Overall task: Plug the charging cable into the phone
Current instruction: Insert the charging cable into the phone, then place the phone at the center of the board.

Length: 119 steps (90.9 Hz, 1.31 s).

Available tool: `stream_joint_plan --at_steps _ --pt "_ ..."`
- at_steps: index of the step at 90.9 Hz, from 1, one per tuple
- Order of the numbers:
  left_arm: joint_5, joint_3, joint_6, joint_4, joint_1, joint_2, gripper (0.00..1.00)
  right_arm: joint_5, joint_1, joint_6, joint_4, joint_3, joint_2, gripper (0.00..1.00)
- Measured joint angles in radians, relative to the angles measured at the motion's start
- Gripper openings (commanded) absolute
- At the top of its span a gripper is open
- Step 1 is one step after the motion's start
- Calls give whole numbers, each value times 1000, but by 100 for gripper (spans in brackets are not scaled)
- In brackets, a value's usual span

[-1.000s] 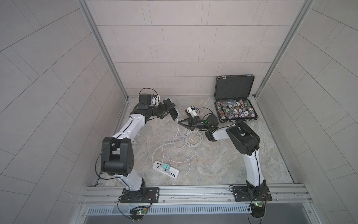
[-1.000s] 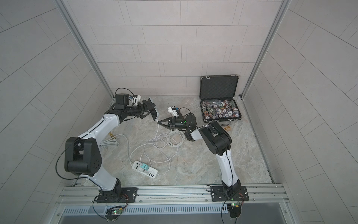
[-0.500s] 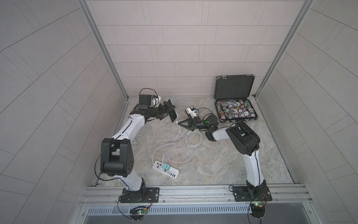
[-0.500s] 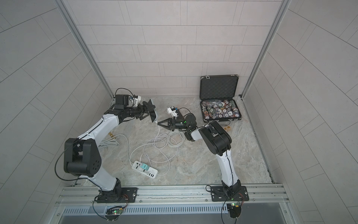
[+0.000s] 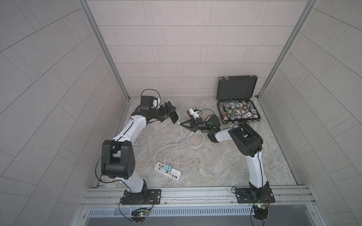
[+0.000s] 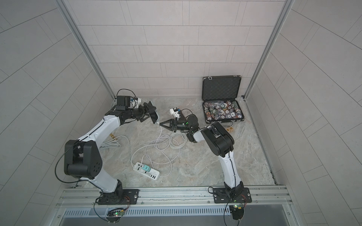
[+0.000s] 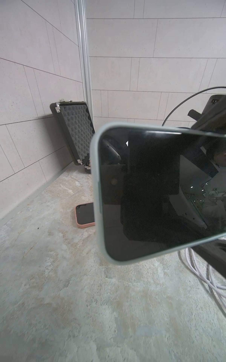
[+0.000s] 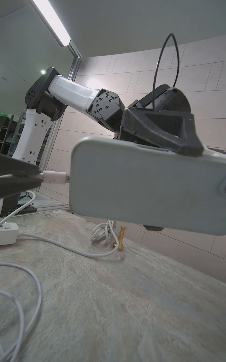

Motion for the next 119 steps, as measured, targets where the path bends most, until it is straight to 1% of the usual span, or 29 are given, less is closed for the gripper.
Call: stream_joint_plan --at_steps 11,34,60,80,96,104,119 --pt "-20 -8 -13 0 0 0 47 7 5 -19 -28 2 0 0" --pt "-38 -12 -31 7 0 0 44 18 26 -27 -75 45 0 0" --pt "-83 -32 -36 24 0 -2 36 33 31 -43 -125 60 11 0" --pt "-107 -41 -37 33 1 -2 36 56 34 -50 -154 64 16 0" --pt "-126 -42 -32 29 1 -2 36 67 29 -50 -153 61 27 9" --pt "-122 -42 -28 18 1 -2 36 87 23 -47 -143 50 27 26" --pt "-113 -43 -12 -45 -8 -2 37 136 -6 -33 -89 43 27 42"
